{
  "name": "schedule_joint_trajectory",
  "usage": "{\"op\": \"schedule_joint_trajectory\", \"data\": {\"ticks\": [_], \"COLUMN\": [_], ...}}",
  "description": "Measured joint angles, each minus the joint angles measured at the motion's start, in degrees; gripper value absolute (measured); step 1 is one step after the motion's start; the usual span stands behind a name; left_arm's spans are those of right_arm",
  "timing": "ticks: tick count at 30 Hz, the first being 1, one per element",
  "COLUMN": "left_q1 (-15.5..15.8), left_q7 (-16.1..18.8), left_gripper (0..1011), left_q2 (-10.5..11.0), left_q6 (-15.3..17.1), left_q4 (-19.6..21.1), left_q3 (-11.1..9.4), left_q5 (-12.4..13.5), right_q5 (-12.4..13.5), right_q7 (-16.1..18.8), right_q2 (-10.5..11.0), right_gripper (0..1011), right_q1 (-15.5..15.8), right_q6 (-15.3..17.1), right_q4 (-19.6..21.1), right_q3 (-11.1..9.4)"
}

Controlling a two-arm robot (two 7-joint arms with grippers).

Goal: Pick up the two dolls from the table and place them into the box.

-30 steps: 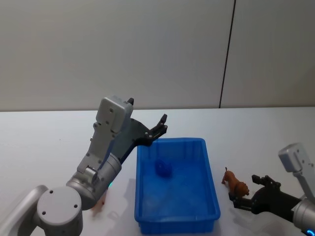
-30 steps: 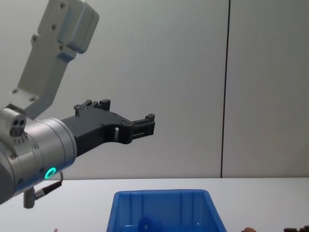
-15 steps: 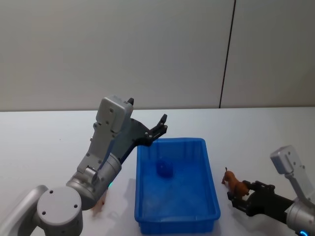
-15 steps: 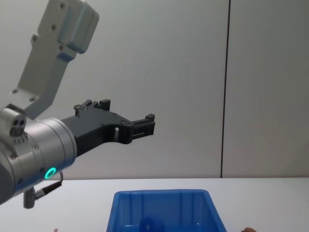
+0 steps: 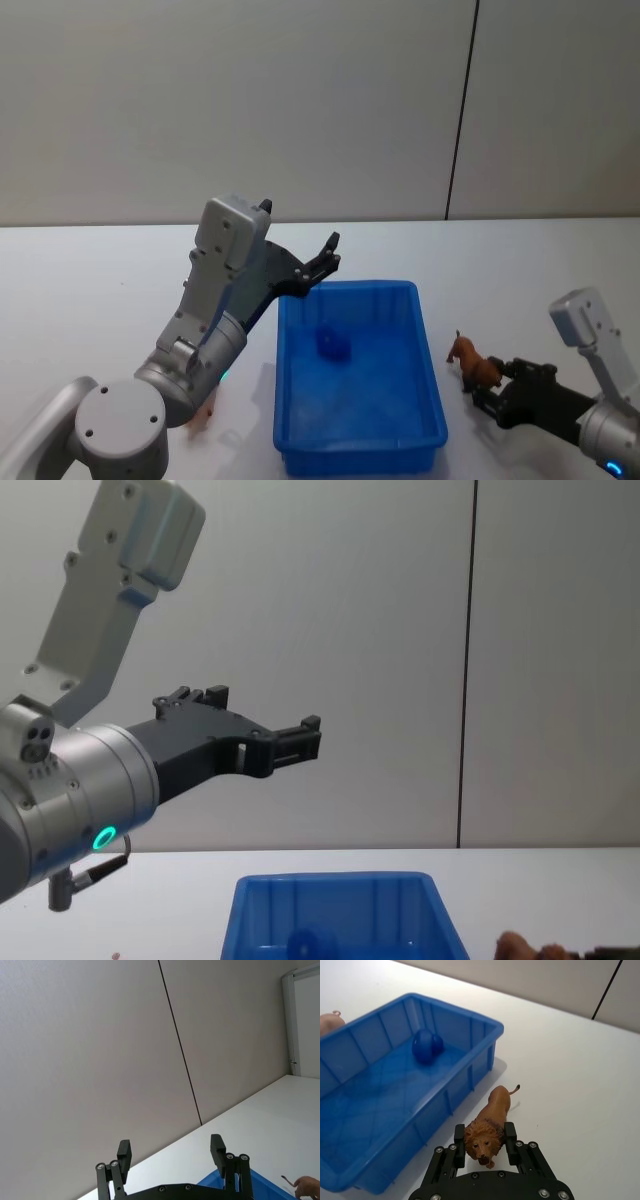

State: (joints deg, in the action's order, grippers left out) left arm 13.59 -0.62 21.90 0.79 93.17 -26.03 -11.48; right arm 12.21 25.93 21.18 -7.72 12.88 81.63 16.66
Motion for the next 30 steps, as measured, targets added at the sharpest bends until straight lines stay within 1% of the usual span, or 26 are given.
{"op": "schedule_joint_trajectory", "data": {"ticks": [9,16,21,24,30], "left_q1": [0.0,0.0,0.0,0.0,0.0], "left_q7": [0.0,0.0,0.0,0.0,0.0], "left_gripper": [1001,1001,1001,1001,1001], "left_q2": [0.0,0.0,0.0,0.0,0.0], "left_q6": [0.0,0.0,0.0,0.0,0.0], "left_q4": [0.0,0.0,0.0,0.0,0.0], "left_q3": [0.0,0.0,0.0,0.0,0.0], "left_q5": [0.0,0.0,0.0,0.0,0.0], "right_q5": [-0.5,-0.8,-1.0,-1.2,-2.0], "right_q7": [-1.1,-0.9,0.4,2.2,5.3], "right_q2": [0.1,-0.2,-0.6,-1.2,-2.6], "right_gripper": [440,440,440,440,440], "right_q1": [0.1,-0.7,-1.5,-2.5,-4.2], "right_q6": [-3.1,-5.2,-6.0,-6.2,-5.5], "right_q4": [2.3,5.1,6.6,7.4,7.7], "right_q3": [0.0,-0.1,0.1,0.5,1.5]}}
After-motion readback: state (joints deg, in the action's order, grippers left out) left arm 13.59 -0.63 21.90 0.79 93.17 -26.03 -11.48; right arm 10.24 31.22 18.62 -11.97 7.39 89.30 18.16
